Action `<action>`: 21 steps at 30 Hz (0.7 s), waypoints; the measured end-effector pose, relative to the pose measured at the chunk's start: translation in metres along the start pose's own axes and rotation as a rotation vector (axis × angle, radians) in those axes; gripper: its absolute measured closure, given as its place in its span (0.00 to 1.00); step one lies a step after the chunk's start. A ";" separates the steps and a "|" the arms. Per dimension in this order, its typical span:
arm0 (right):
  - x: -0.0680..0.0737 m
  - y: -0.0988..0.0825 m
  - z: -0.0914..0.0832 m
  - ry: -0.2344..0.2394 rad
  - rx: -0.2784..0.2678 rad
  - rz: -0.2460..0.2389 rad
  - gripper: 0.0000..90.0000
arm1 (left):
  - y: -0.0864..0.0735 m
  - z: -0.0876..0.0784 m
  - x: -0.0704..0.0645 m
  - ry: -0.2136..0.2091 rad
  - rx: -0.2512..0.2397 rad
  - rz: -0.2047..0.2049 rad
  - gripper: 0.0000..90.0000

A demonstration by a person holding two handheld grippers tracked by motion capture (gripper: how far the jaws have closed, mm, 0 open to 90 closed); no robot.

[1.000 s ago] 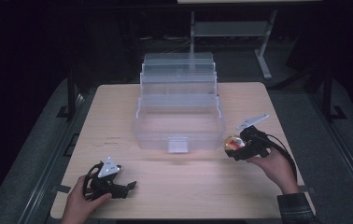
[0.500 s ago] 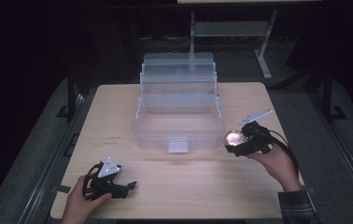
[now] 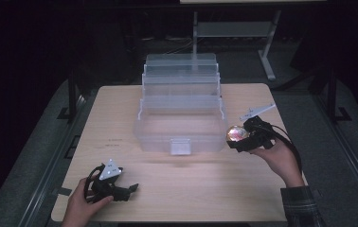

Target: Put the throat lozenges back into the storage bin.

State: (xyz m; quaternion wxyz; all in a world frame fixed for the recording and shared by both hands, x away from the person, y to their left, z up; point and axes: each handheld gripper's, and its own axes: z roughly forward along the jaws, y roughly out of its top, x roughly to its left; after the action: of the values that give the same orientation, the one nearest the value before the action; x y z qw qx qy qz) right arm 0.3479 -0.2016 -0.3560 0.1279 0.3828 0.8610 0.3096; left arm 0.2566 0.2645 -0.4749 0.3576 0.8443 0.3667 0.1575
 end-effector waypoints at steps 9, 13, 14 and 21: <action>-0.003 0.012 -0.001 0.002 -0.004 -0.008 0.22 | 0.000 0.000 0.000 0.000 0.000 0.000 0.12; -0.004 0.018 -0.002 0.005 -0.001 -0.007 0.22 | 0.000 0.000 0.000 0.000 0.000 0.000 0.12; -0.005 0.019 -0.002 0.006 -0.002 -0.010 0.22 | 0.000 0.000 0.000 0.000 0.000 0.000 0.12; -0.006 0.031 0.000 0.011 0.001 -0.023 0.22 | 0.000 0.000 0.000 0.001 0.000 0.002 0.12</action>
State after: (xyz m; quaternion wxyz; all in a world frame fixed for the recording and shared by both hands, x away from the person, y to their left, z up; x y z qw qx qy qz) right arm 0.3701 -0.1905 -0.3368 0.1267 0.3711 0.8661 0.3099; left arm 0.2567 0.2646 -0.4748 0.3570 0.8448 0.3659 0.1582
